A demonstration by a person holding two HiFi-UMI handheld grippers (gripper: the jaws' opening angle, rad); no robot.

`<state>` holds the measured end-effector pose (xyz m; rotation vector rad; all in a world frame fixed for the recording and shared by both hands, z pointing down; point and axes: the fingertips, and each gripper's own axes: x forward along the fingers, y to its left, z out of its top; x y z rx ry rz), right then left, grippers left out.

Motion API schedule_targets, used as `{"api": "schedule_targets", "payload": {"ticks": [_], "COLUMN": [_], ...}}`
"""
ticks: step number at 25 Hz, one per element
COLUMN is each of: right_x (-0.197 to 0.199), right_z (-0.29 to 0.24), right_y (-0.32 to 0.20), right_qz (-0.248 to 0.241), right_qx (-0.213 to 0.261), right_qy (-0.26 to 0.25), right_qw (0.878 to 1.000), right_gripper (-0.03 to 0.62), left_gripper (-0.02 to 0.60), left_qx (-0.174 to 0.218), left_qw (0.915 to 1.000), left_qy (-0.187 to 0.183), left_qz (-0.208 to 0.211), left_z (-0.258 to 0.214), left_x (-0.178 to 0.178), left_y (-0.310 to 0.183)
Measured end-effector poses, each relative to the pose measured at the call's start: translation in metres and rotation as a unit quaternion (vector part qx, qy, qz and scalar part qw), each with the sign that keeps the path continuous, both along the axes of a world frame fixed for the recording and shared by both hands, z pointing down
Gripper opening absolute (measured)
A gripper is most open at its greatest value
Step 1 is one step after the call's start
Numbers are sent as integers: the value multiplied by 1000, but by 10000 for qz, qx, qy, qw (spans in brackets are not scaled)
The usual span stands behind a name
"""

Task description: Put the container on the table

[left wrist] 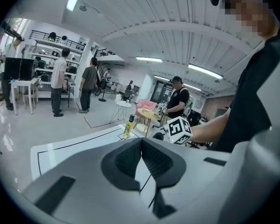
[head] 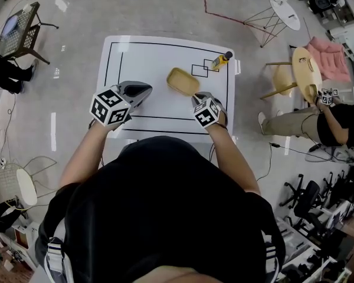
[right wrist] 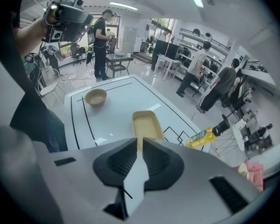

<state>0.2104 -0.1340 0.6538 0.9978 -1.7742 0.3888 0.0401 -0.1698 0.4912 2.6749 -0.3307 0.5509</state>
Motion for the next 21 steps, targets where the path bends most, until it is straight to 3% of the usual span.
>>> {"api": "schedule_targets", "payload": {"ticks": [21], "right_x": [-13], "right_z": [-44], "right_y": [15], "right_qz": [591], "right_qx": [414], "right_qy": [-333], "right_qw": [9968], "right_gripper": [38], "left_gripper": [8], "left_qx": [69], "left_qw": [9992], "left_qy": [22], "left_qz": [381], "left_z": [-4], "left_x": [-15], "left_y": [16]}}
